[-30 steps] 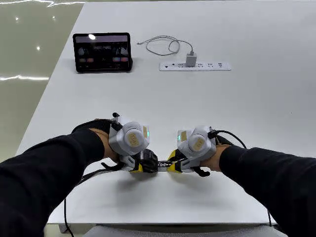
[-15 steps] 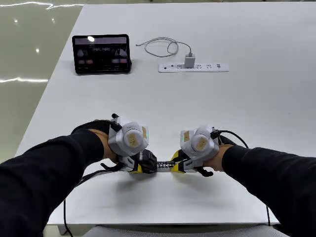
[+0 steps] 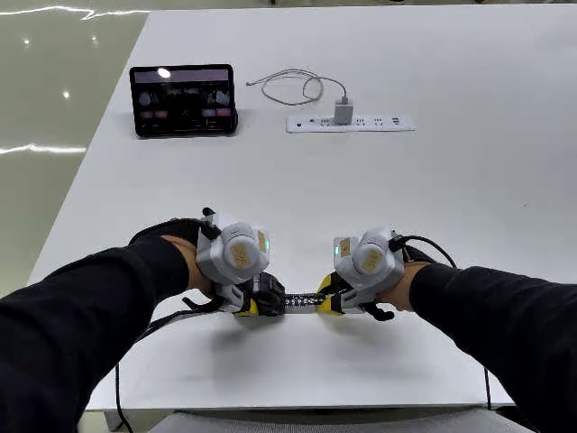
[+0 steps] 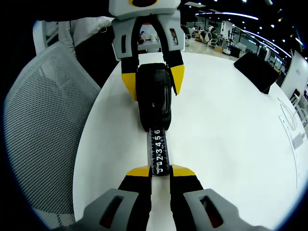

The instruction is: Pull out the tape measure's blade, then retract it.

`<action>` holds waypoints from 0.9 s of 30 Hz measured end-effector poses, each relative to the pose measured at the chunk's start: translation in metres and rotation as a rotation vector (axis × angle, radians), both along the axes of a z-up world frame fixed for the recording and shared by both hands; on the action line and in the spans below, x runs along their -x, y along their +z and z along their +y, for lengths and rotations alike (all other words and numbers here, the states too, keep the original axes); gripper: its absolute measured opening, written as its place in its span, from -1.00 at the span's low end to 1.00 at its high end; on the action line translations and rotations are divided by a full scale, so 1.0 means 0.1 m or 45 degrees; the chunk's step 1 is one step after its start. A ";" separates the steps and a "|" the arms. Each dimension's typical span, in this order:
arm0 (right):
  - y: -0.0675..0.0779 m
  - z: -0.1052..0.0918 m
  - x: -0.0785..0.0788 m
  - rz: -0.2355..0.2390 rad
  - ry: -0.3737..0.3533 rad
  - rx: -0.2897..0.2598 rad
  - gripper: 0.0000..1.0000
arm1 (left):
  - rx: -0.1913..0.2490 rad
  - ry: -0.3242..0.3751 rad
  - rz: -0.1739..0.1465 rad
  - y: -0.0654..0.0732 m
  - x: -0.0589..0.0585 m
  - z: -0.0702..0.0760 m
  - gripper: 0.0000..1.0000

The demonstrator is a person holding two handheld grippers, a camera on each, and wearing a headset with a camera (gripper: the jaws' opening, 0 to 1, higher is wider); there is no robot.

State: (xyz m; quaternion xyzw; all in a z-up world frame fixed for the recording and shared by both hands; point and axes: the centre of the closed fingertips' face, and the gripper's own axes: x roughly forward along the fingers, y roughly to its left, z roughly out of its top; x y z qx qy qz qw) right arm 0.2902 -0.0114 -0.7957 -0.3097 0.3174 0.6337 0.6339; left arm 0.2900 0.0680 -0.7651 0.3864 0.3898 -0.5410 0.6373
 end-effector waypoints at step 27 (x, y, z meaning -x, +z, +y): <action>0.00 -0.16 0.00 0.003 -0.010 0.027 -0.83 | 0.010 0.007 -0.004 0.00 0.00 0.00 -0.37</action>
